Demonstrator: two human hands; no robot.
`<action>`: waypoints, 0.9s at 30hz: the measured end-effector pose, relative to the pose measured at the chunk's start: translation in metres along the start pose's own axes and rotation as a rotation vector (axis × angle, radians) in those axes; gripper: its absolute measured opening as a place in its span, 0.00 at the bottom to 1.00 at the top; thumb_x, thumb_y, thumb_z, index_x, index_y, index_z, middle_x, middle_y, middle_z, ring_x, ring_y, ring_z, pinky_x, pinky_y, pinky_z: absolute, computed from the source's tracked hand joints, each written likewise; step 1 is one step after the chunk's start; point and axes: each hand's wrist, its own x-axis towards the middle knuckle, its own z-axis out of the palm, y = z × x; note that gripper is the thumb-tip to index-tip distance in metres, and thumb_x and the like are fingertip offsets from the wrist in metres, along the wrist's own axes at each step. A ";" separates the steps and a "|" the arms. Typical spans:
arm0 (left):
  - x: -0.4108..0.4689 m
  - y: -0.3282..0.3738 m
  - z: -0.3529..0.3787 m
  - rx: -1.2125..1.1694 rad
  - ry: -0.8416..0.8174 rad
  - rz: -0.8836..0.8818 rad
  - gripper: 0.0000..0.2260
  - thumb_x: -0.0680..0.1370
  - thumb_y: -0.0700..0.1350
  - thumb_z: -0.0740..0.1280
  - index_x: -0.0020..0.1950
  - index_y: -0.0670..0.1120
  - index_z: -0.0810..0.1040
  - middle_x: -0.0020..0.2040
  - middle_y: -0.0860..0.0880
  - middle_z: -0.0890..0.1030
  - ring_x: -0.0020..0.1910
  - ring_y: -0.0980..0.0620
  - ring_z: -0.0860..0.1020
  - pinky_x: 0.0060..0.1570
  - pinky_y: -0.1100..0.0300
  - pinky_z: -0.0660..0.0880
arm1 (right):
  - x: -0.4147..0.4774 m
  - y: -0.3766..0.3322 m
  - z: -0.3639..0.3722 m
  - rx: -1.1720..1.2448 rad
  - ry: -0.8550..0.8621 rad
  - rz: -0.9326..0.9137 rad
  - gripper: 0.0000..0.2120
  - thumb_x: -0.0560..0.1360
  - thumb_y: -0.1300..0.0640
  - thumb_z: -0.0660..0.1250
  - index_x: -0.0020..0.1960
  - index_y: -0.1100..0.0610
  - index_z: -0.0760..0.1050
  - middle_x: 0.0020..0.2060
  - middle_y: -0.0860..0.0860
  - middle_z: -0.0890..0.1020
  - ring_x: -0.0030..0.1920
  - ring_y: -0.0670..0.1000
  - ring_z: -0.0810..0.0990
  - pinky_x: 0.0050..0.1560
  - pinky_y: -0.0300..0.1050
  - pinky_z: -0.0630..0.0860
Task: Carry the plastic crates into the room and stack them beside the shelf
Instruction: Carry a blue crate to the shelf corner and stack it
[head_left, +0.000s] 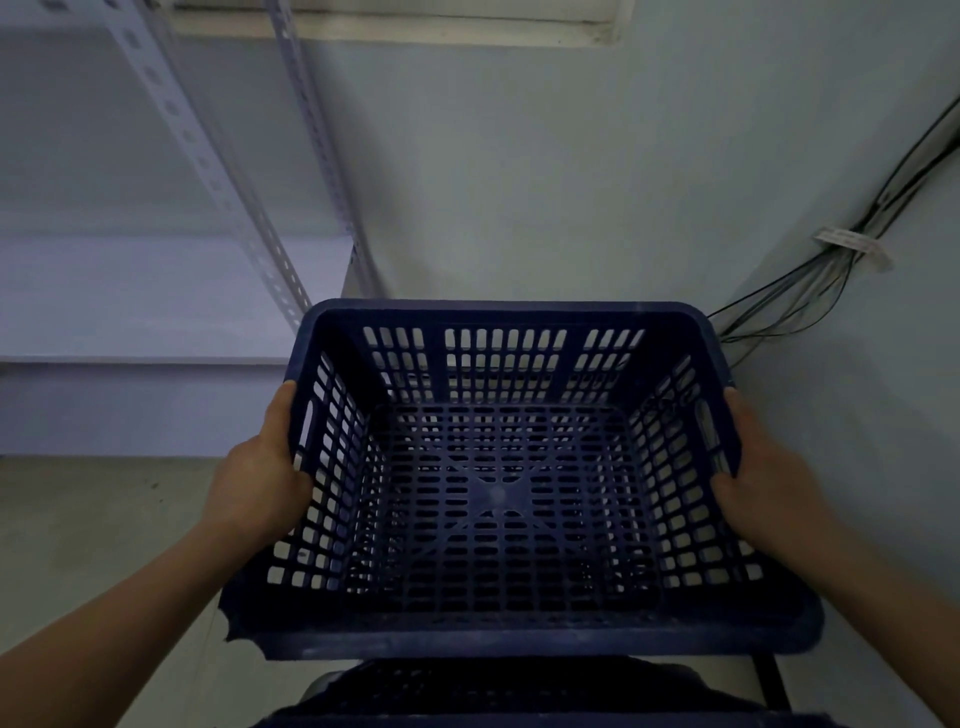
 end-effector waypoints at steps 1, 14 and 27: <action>0.001 0.000 -0.001 -0.002 0.003 0.000 0.44 0.74 0.32 0.66 0.81 0.57 0.46 0.40 0.45 0.79 0.33 0.46 0.77 0.34 0.49 0.79 | 0.002 0.000 -0.001 -0.001 0.006 0.002 0.46 0.80 0.66 0.64 0.82 0.37 0.42 0.48 0.52 0.77 0.37 0.50 0.78 0.38 0.48 0.76; 0.001 0.006 -0.007 0.072 -0.027 -0.001 0.44 0.74 0.33 0.66 0.81 0.56 0.46 0.37 0.47 0.76 0.32 0.47 0.76 0.33 0.50 0.78 | -0.002 0.003 -0.002 -0.028 -0.012 -0.045 0.44 0.81 0.64 0.64 0.85 0.42 0.41 0.59 0.58 0.79 0.45 0.58 0.79 0.50 0.55 0.80; -0.004 0.009 -0.001 0.087 -0.016 -0.025 0.44 0.74 0.33 0.65 0.82 0.55 0.45 0.37 0.47 0.77 0.32 0.47 0.76 0.31 0.51 0.76 | -0.004 0.009 0.000 0.016 0.016 0.000 0.46 0.80 0.65 0.65 0.84 0.39 0.42 0.49 0.51 0.75 0.40 0.53 0.78 0.43 0.50 0.78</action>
